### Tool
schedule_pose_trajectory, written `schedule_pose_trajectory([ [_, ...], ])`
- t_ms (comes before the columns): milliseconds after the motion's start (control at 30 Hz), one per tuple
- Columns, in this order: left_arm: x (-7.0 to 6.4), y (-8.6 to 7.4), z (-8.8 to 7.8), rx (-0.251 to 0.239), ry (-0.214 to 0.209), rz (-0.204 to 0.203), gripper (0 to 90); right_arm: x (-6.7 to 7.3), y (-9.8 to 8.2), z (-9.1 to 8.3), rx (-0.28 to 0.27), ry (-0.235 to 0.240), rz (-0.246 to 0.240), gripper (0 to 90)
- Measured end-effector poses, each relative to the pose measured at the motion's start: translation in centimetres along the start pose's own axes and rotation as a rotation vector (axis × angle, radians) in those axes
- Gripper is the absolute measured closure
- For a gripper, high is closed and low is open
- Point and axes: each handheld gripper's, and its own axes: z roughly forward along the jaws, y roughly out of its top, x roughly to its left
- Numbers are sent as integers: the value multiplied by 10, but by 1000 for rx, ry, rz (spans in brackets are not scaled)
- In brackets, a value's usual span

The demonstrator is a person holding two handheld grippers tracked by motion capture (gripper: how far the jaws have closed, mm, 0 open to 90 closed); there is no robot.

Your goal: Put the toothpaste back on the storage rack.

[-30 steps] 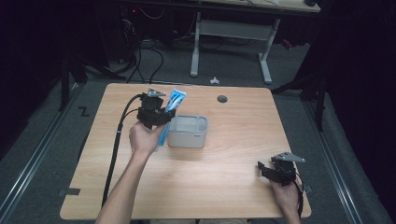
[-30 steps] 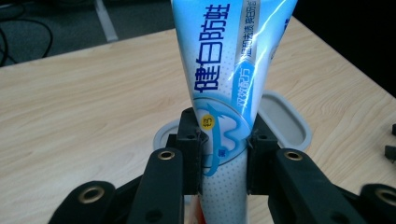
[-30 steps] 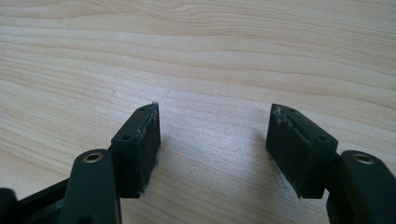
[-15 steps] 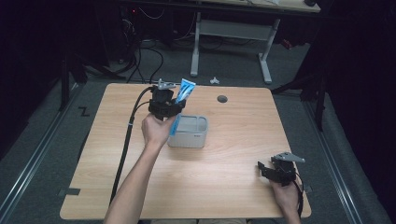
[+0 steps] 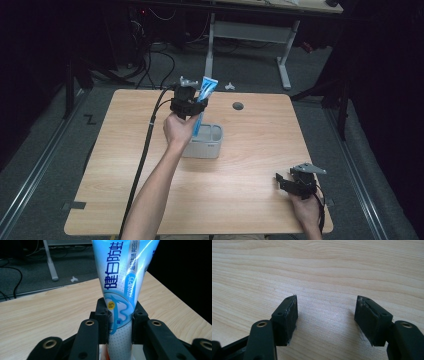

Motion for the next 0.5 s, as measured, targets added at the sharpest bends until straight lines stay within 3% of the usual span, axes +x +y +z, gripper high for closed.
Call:
schedule_pose_trajectory([
  [500, -5, 0, 26, -4, 2, 2, 729, 1, 0, 0, -1, 7, -1, 356],
])
